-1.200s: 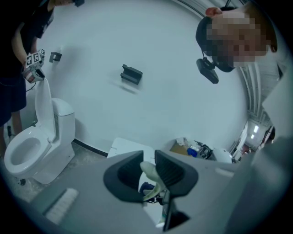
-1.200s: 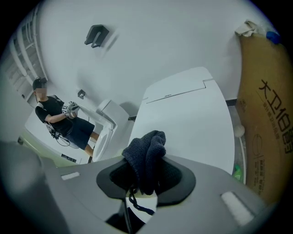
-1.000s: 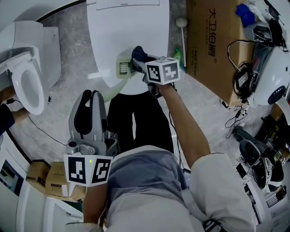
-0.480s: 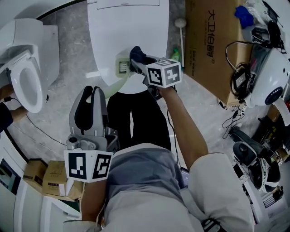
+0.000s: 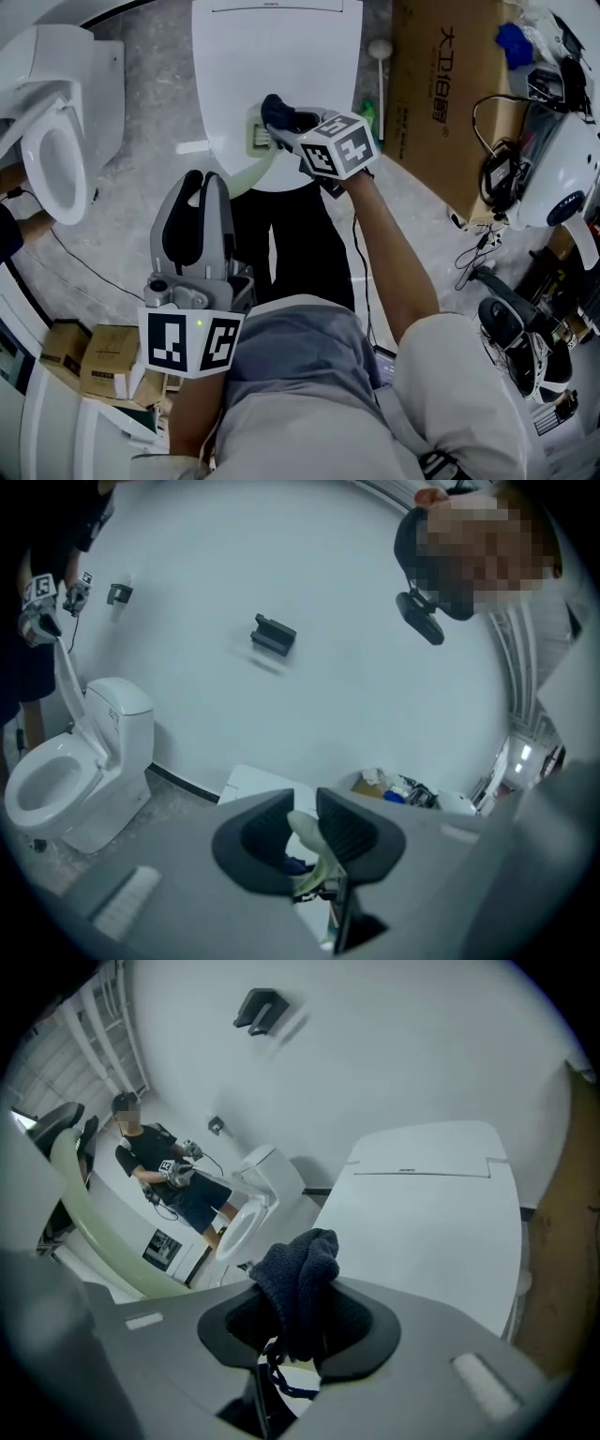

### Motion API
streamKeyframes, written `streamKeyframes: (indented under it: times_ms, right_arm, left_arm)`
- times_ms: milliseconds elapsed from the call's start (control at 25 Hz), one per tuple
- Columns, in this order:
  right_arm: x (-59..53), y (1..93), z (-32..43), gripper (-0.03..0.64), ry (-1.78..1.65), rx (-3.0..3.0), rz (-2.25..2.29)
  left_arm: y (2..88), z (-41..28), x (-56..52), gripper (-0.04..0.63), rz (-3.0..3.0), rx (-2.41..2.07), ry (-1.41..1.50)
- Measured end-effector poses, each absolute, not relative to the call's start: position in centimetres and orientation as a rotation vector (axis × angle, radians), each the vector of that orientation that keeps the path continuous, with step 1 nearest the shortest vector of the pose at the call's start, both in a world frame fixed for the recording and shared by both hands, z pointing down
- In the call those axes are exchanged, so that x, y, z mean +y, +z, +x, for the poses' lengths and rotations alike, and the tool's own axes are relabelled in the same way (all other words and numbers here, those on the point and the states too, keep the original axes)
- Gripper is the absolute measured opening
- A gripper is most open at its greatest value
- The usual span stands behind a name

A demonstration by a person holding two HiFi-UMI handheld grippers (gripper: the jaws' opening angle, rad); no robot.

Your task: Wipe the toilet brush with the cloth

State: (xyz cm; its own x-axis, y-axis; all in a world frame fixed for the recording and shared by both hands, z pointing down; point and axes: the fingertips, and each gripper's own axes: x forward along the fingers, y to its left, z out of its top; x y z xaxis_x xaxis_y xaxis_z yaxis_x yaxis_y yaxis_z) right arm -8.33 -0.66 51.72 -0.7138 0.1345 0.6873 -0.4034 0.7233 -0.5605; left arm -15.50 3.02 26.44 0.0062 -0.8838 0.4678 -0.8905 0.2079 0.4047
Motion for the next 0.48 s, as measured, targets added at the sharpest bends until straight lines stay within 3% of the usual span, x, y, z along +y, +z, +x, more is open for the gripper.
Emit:
streamKeyframes:
  times_ms: [480]
  right_arm:
    - [-0.9,52.7,-10.6,0.112,0.762,-2.106,-0.158]
  left_arm:
    - [26.6,-15.8,3.4,0.0,1.642,-1.855,-0.001]
